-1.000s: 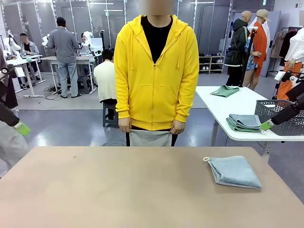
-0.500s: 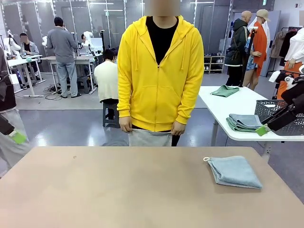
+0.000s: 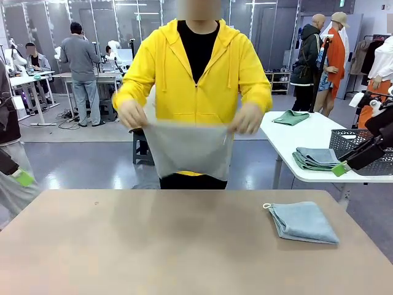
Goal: Fold the towels and place them in the basket.
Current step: When a person lays out a Towel with hook on the table, fold it in half twice.
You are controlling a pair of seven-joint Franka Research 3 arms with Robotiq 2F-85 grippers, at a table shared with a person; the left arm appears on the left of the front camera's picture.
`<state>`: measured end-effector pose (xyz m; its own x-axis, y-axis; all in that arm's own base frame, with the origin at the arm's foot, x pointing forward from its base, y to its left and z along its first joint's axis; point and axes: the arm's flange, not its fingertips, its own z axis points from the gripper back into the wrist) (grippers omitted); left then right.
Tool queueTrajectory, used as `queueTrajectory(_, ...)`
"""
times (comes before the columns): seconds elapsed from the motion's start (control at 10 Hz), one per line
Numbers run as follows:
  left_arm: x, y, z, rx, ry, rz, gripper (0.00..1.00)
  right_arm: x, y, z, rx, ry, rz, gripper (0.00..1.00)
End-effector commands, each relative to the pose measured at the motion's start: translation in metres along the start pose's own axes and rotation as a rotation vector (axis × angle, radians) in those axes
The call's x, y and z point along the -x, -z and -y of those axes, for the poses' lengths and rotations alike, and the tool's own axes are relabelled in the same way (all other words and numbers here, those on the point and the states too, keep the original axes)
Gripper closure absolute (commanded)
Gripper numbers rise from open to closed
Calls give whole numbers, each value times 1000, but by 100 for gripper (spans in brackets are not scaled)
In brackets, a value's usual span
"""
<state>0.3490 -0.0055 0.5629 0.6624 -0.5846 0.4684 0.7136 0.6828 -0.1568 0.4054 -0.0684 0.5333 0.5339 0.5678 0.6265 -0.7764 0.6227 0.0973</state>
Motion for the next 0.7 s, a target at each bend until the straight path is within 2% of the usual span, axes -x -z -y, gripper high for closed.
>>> queueTrajectory(0.0, -2, -3, -2, -6, 3, -3, 0, -4, 0, 2, 0, 2, -4, 0)
queueTrajectory(0.6, -2, -3, -2, -6, 3, -3, 0, -4, 0, 2, 0, 2, -4, 0)
